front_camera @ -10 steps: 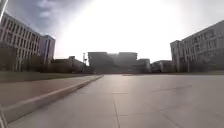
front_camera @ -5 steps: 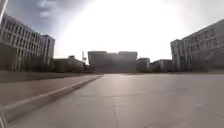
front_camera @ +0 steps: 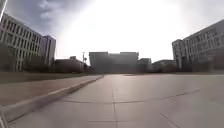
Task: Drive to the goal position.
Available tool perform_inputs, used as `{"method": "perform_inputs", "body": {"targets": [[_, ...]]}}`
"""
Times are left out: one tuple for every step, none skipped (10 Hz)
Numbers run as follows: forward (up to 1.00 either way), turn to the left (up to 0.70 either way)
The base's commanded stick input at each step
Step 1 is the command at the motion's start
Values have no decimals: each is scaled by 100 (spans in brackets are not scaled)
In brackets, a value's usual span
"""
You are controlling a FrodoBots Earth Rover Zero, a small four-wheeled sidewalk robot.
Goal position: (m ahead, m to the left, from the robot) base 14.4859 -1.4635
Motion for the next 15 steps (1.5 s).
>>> {"method": "perform_inputs", "body": {"targets": [[100, 0], [100, 0], [100, 0], [100, 0], [100, 0], [100, 0], [100, 0], [100, 0], [100, 0], [100, 0], [100, 0], [100, 0], [100, 0], [100, 0], [100, 0]]}}
